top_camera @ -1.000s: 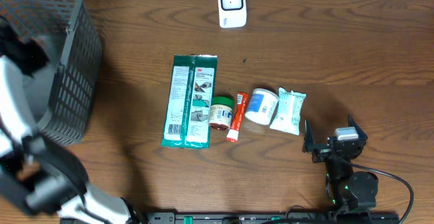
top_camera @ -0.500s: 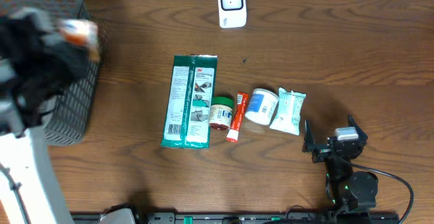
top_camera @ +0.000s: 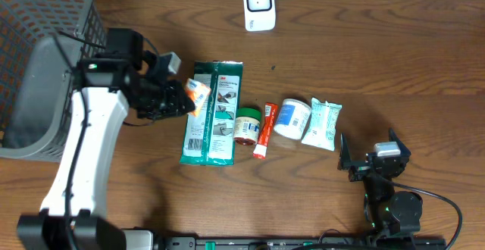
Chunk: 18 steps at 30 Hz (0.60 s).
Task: Scan the item barcode
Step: 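Lift the Kleenex pack out of the basket toward the table, then set the Kleenex pack on the glove package and release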
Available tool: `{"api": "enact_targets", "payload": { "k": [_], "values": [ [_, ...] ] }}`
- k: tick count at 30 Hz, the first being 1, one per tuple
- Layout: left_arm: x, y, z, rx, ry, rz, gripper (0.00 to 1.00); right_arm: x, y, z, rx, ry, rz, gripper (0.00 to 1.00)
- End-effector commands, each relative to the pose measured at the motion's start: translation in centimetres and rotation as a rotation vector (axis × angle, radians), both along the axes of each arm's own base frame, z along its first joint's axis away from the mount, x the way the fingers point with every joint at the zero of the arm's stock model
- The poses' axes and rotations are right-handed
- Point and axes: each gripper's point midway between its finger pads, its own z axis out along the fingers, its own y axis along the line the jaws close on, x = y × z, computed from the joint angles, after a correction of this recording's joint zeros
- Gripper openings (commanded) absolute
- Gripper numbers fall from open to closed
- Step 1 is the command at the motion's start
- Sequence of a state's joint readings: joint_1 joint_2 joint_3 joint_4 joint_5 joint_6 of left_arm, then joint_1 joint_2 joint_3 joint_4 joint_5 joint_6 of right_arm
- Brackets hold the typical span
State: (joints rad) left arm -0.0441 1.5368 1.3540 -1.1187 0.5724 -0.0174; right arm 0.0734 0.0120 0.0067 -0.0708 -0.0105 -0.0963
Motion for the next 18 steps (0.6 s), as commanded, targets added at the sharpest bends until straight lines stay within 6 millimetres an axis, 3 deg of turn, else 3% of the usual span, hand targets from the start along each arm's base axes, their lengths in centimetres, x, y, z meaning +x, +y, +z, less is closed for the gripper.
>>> {"api": "enact_targets", "payload": {
  "k": [1,9,18],
  "values": [
    [-0.1,-1.7,-1.8,-0.081,0.041,-0.045,0.24,0.0,0.1,-0.1,-0.006,0.001,0.004,0.99],
    [0.5,-3.2,-7.2,-0.183,0.142,-0.049,0.24,0.0,0.1,-0.1,-0.006,0.001,0.004,0.99],
    [2.1,-4.0,-10.8,-0.244,0.184,-0.042,0.25,0.0,0.1,-0.1,-0.006,0.001,0.003,0.99]
  ]
}}
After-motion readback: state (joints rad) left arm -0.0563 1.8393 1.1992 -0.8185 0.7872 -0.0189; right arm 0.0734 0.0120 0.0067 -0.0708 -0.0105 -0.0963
